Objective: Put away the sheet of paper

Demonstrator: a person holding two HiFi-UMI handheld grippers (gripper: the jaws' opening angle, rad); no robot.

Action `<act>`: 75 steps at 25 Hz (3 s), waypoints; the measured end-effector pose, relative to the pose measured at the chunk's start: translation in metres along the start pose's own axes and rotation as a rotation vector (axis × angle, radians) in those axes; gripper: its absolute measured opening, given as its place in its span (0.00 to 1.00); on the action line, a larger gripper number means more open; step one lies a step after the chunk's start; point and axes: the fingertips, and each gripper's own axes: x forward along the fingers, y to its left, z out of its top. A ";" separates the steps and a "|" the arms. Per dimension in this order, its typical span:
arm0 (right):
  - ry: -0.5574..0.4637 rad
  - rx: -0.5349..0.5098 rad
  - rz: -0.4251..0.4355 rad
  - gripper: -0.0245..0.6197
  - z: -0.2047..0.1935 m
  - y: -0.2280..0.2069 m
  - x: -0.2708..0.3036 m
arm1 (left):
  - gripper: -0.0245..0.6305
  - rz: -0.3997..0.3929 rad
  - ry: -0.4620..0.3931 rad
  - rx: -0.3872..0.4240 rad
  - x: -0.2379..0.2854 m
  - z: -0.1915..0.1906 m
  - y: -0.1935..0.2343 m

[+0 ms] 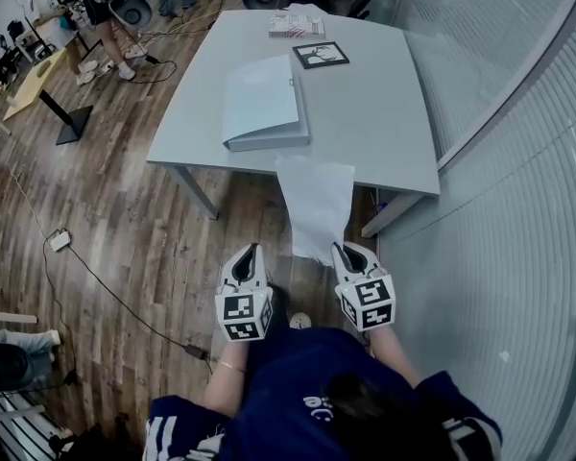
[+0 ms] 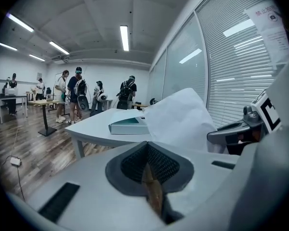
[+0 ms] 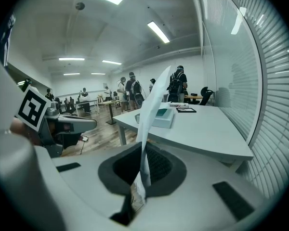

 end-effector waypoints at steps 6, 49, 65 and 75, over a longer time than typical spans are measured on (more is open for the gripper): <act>-0.019 0.006 -0.053 0.05 0.022 -0.031 0.022 | 0.04 -0.034 -0.006 0.031 0.047 0.016 0.009; 0.025 0.038 -0.278 0.05 0.174 -0.149 0.187 | 0.14 -0.214 0.111 0.183 0.283 0.101 0.087; -0.090 0.022 -0.068 0.05 0.216 -0.232 0.237 | 0.40 -0.044 0.298 0.483 0.341 0.068 0.060; -0.092 -0.009 0.054 0.05 0.225 -0.245 0.261 | 0.38 0.056 0.174 0.404 0.343 0.104 0.058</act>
